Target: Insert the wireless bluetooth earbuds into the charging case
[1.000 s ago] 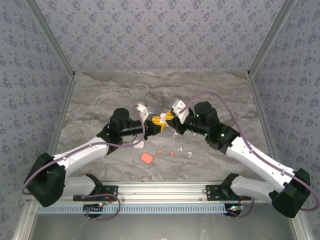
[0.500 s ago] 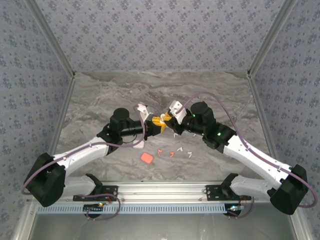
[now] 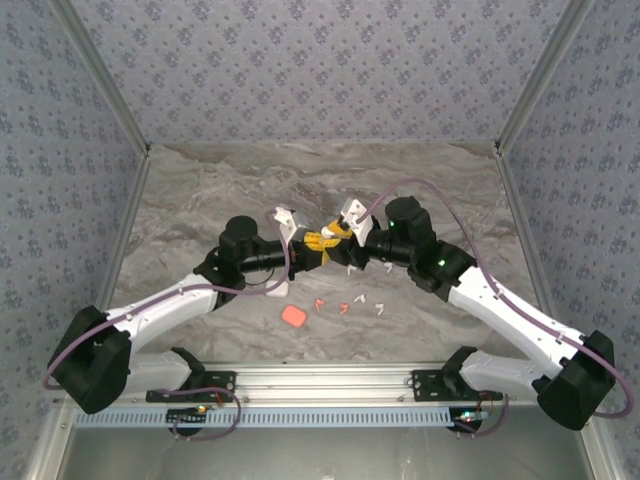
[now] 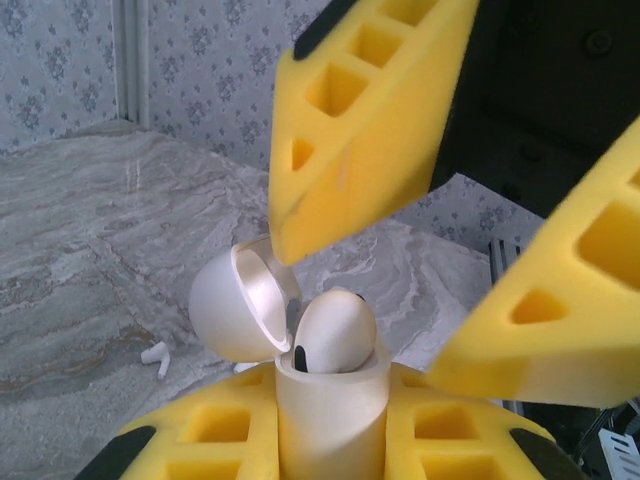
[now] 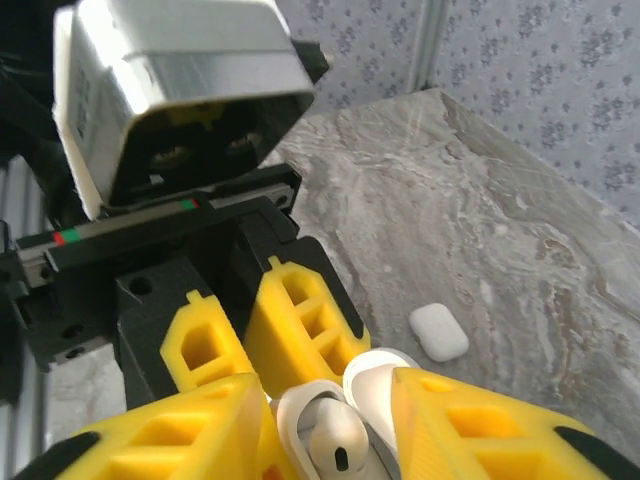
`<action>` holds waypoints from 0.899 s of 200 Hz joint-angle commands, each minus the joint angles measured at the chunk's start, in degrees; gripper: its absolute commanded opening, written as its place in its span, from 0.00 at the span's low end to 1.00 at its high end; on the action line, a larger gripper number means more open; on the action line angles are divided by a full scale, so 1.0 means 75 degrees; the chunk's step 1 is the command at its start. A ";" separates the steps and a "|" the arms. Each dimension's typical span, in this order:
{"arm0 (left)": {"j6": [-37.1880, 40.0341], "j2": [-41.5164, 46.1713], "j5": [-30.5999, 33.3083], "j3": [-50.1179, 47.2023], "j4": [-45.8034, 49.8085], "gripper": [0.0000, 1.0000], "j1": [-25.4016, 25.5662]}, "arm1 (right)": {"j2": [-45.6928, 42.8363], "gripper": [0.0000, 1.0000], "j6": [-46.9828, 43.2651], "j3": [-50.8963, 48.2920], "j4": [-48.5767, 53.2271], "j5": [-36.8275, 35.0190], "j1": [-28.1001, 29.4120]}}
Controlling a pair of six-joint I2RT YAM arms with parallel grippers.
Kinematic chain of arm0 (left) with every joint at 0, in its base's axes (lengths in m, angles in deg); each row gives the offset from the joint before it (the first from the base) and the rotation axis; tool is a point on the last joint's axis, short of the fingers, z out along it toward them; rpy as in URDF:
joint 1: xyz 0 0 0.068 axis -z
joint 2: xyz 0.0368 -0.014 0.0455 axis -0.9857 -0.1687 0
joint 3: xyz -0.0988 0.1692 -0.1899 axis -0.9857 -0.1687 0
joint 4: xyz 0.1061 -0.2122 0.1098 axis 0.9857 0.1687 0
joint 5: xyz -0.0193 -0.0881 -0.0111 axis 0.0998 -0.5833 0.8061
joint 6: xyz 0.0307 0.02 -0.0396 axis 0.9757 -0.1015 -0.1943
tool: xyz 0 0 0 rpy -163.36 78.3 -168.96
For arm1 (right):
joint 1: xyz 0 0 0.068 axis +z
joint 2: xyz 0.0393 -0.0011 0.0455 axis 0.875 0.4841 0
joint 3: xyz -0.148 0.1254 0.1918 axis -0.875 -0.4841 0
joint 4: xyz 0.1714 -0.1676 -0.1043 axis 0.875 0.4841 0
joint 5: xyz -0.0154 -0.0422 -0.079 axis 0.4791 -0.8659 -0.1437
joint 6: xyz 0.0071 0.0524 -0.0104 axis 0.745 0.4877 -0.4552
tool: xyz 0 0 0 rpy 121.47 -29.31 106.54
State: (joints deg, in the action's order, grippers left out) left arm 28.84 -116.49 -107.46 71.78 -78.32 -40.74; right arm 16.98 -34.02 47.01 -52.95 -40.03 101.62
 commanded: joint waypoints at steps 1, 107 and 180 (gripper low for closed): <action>0.0097 0.0282 -0.0098 0.0059 -0.0476 0.00 0.0051 | -0.0048 0.49 0.0540 0.0572 0.0130 0.0932 -0.0258; 0.0226 0.1147 0.1144 -0.0807 -0.1544 0.00 0.0053 | 0.0053 0.66 0.2850 0.0634 0.1825 -0.0401 -0.2716; 0.0247 0.1879 0.1541 -0.0932 -0.1493 0.00 0.0050 | 0.2624 0.52 0.2812 0.0125 0.2167 -0.1347 -0.3204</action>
State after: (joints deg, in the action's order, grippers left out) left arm 29.73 -104.05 -97.05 64.85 -87.46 -40.74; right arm 31.78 -14.33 48.82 -37.69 -46.93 77.51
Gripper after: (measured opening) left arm 0.220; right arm 0.533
